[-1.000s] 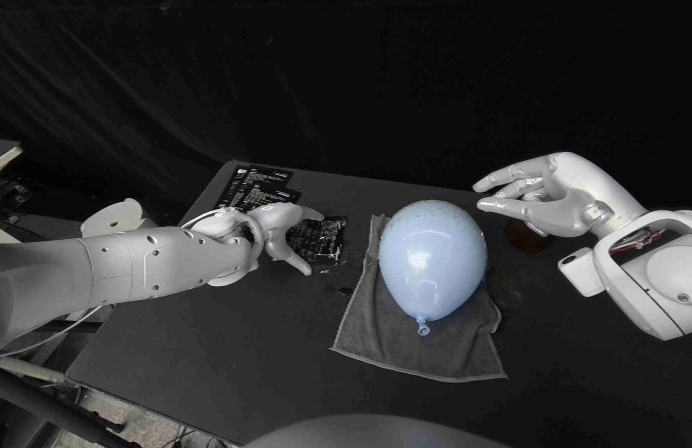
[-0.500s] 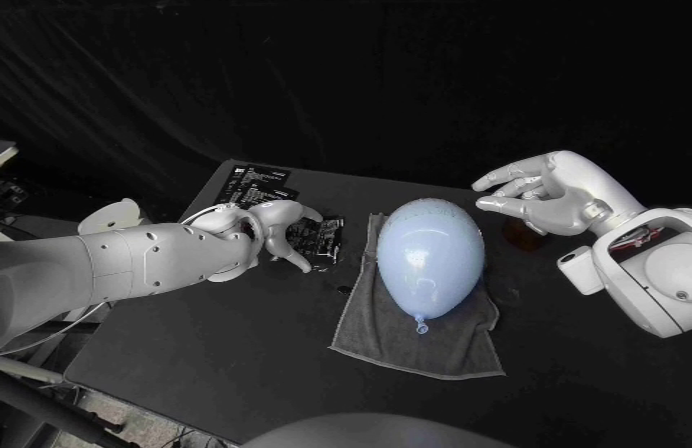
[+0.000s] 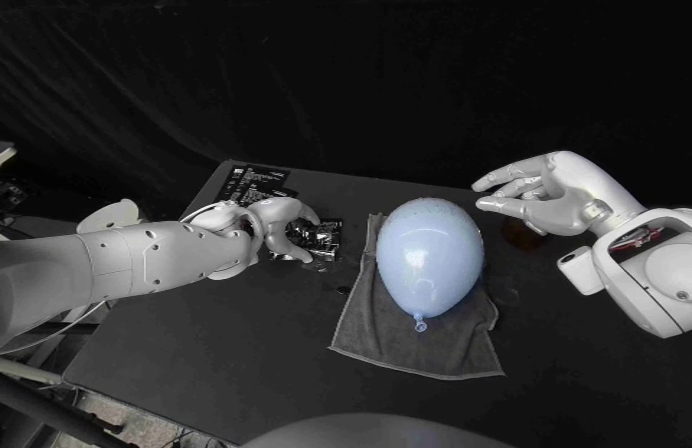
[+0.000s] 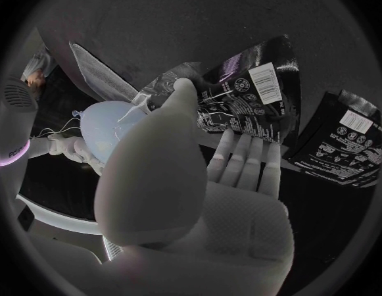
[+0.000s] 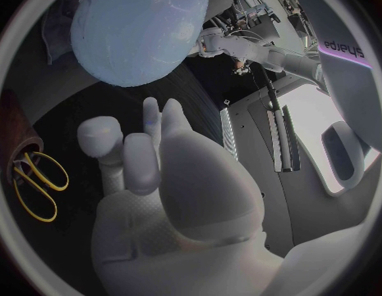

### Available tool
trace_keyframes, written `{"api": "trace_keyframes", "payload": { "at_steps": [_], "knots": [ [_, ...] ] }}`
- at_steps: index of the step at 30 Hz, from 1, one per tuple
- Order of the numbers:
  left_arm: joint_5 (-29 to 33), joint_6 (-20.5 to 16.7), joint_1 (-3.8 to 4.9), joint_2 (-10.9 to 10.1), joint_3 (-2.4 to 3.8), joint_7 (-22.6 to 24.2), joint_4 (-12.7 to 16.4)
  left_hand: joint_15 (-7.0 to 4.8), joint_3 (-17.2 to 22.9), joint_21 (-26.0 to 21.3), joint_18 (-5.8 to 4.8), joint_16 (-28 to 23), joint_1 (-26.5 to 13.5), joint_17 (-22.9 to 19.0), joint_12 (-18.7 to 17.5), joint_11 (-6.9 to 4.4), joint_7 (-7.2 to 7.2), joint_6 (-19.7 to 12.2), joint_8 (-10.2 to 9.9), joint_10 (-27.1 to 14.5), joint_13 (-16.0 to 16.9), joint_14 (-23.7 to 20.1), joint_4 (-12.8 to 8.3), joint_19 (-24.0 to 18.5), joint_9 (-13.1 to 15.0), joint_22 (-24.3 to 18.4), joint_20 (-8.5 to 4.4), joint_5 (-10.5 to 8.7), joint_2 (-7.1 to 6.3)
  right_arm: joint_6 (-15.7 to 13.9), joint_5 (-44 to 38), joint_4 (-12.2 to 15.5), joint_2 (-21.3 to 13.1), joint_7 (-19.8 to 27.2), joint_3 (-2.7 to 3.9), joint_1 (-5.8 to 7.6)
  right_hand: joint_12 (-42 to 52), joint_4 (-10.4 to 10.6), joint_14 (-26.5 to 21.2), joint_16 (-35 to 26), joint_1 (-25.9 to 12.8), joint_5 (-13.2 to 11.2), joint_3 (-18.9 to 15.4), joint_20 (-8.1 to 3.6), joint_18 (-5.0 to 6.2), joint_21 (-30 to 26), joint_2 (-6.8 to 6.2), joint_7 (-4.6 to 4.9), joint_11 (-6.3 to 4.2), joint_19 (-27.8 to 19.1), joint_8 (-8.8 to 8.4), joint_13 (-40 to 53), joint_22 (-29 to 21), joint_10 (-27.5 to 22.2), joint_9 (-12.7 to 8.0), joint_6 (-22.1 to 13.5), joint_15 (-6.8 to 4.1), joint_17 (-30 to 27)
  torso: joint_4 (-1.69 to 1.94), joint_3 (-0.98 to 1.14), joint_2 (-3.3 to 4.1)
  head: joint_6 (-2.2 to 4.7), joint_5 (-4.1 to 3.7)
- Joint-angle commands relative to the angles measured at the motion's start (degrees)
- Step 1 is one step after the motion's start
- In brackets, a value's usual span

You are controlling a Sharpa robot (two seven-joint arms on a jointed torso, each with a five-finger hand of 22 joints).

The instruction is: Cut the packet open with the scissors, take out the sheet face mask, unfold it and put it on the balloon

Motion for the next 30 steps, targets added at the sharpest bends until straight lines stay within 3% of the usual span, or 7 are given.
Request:
{"api": "trace_keyframes", "payload": {
  "at_steps": [1,4,18,24,30],
  "knots": [
    [0.1,6.1,-1.4,0.3,-1.09,-3.1,-0.4,0.44,2.8,1.0,1.29,2.9,7.5,3.1,1.0,0.47,3.73,3.3,1.2,5.1,0.9,7.0,-1.6,1.9,1.0,0.2,-0.07,-0.1,8.49,0.4,-0.4,0.1,0.0,0.1,0.03,-0.02,0.0,-0.2,0.7,0.3,-0.4,0.1,-0.1,0.06,-0.02,0.2,0.17,0.02,-0.18,-0.4,-0.05,0.1,0.0,0.4,0.1,0.1,0.01,-0.1,0.0,0.01,0.01,-0.13,-0.06],
    [0.1,6.3,-1.4,0.3,-1.09,-2.9,-0.4,0.03,4.0,1.8,1.68,3.3,7.9,3.2,1.1,-0.04,2.88,5.6,2.1,7.7,0.9,8.9,-1.7,4.0,1.5,0.3,-0.1,-0.11,9.11,0.4,-0.4,0.1,0.0,0.1,0.03,-0.02,0.0,-0.2,0.7,0.3,-0.4,0.1,-0.1,0.06,-0.02,0.2,0.17,0.02,-0.18,-0.4,-0.05,0.1,0.0,0.4,0.1,0.1,0.01,-0.1,0.0,0.02,0.0,-0.19,-0.07],
    [1.2,5.8,-1.4,0.2,-1.09,-1.5,-0.3,-0.62,6.7,2.4,2.19,3.2,8.4,2.7,0.5,-0.97,1.78,7.9,3.0,9.9,0.8,10.9,-1.7,6.2,1.7,0.2,-0.17,-0.1,9.82,0.3,-0.4,0.2,-0.1,0.2,0.03,-0.02,0.0,-0.3,0.7,0.3,-0.3,0.1,0.0,0.04,0.0,0.3,0.23,-0.03,-0.22,-0.5,-0.02,0.1,0.0,0.4,0.1,0.2,-0.03,-0.2,0.01,0.01,0.01,-0.24,-0.15],
    [3.8,3.1,-1.4,0.2,-1.02,0.8,-0.4,-0.67,8.8,3.6,2.28,3.3,8.4,2.6,0.4,-0.86,1.7,9.0,3.3,11.5,0.7,12.4,-1.7,9.4,1.6,0.5,-0.1,-0.1,10.17,0.3,-0.4,0.1,-0.1,0.3,0.03,-0.02,0.0,-0.3,0.6,0.2,-0.2,0.2,0.1,0.03,0.04,0.2,0.29,-0.04,-0.25,-0.6,-0.01,0.1,-0.1,0.5,0.1,0.2,-0.05,-0.3,0.01,0.01,0.06,0.34,-0.32],
    [8.7,-0.6,-1.4,0.2,-0.58,5.4,0.0,-0.66,10.7,4.4,2.29,3.1,8.5,2.2,0.2,-0.85,2.06,9.9,3.5,12.5,0.7,13.1,-1.8,11.5,1.5,0.5,0.02,-0.09,9.43,0.0,-0.4,-0.1,0.0,0.4,0.03,-0.02,0.0,-0.3,0.6,0.1,-0.2,0.2,0.1,0.03,0.08,0.0,0.31,-0.04,-0.25,-0.8,-0.01,0.1,-0.3,0.5,0.1,0.2,-0.06,-0.4,0.05,-0.07,0.09,1.23,-1.26]
  ]
}}
